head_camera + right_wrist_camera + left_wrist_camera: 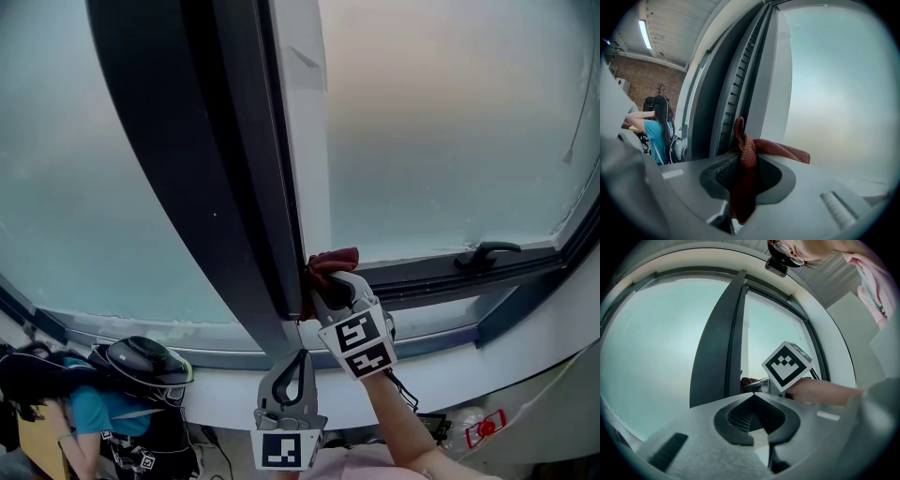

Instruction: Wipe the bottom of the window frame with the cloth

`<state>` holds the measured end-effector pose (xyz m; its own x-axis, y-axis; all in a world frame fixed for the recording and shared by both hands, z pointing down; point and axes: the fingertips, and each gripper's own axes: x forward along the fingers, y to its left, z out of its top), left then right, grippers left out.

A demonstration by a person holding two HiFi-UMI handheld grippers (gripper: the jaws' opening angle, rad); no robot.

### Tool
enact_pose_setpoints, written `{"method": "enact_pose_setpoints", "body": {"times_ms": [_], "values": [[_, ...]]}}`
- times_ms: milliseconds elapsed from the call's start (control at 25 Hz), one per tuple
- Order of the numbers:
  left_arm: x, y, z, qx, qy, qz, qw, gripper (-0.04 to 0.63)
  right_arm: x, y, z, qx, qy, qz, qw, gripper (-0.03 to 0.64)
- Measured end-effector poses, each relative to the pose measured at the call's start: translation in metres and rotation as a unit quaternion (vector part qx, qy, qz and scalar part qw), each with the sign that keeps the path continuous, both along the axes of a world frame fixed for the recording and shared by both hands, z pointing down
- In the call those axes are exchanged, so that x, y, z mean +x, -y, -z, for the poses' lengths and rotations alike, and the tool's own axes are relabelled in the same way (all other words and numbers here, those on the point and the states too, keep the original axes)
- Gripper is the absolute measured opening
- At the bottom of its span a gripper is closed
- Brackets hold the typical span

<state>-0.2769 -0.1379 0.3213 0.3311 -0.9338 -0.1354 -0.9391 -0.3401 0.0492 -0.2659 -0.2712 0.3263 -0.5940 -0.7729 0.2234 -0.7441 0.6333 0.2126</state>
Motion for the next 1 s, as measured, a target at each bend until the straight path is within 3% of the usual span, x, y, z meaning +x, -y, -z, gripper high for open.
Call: {"method": "enact_pose_setpoints", "body": {"times_ms": [280,440,560,720,840,1000], "values": [[0.000,0.002,-0.005,-0.007,0.011,-0.004,0.9999,-0.002,0.001,0.000,-0.006,0.016,-0.050,-0.010,0.999,0.078],[0.001,0.002,-0.004,-0.008,0.004,-0.003,1.0000,-0.002,0.002,-0.001,-0.006,0.011,-0.049,-0.006,0.999,0.078],[0.003,0.003,-0.008,-0.010,0.020,-0.007,0.9997,-0.002,0.003,-0.001,-0.007,0.009,-0.047,-0.002,0.999,0.078],[0.005,0.005,-0.003,-0.005,0.003,-0.004,1.0000,-0.002,0.005,-0.001,-0.008,0.005,-0.046,0.000,0.999,0.078],[0.007,0.005,-0.011,-0.014,0.032,-0.011,0.9993,-0.002,0.015,0.000,-0.009,0.005,-0.052,-0.010,0.999,0.078],[0.016,0.007,-0.007,-0.011,0.018,-0.020,0.9996,-0.002,0.034,0.003,-0.009,0.001,-0.050,-0.024,0.998,0.078]]}}
